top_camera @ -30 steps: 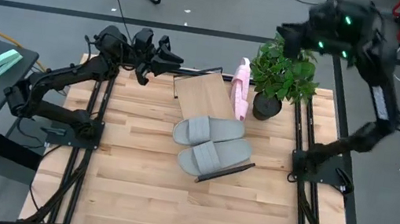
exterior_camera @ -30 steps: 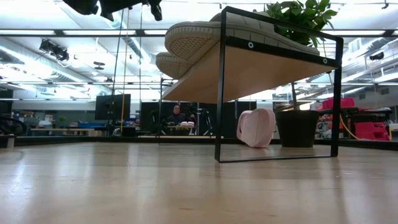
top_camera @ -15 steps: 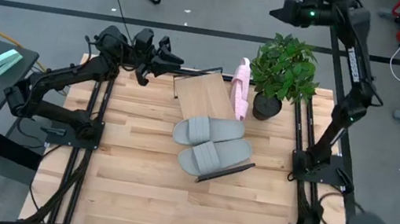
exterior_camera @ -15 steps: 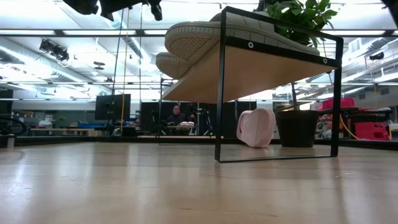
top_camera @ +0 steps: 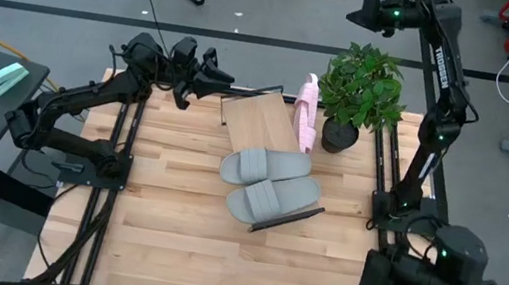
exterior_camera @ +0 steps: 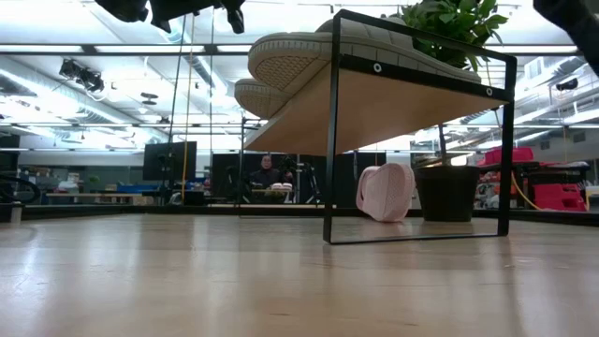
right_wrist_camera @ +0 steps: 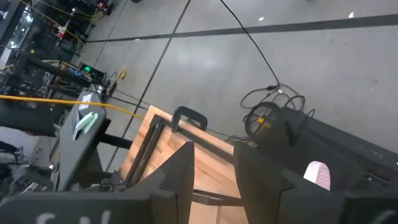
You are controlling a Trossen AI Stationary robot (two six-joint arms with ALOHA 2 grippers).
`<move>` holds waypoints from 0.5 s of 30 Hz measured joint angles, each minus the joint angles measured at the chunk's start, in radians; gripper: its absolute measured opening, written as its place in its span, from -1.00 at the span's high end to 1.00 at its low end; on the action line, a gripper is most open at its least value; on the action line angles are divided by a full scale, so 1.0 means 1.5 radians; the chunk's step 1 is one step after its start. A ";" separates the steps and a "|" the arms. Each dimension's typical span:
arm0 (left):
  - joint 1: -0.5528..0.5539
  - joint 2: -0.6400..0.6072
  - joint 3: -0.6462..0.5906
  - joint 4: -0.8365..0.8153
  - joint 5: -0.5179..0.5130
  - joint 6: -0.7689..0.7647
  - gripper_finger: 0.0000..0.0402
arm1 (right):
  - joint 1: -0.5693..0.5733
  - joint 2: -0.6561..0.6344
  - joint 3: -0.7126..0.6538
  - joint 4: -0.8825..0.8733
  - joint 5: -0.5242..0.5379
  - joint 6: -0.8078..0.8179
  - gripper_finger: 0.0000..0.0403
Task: Pick and place slides into the shelf
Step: Put the top pink slipper on the shelf
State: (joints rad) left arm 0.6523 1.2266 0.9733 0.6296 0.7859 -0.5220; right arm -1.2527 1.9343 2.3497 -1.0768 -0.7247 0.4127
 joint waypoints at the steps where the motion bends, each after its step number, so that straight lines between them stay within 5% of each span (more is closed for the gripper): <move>1: 0.000 0.000 0.000 0.000 0.002 0.000 0.47 | -0.003 0.003 0.000 0.000 -0.002 -0.006 0.41; 15: 0.000 0.000 0.000 -0.016 0.016 -0.010 0.47 | -0.048 0.052 0.000 -0.006 -0.075 -0.053 0.41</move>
State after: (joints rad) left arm 0.6523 1.2266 0.9733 0.6056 0.8103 -0.5363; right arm -1.3245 2.0126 2.3497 -1.0865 -0.8374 0.3330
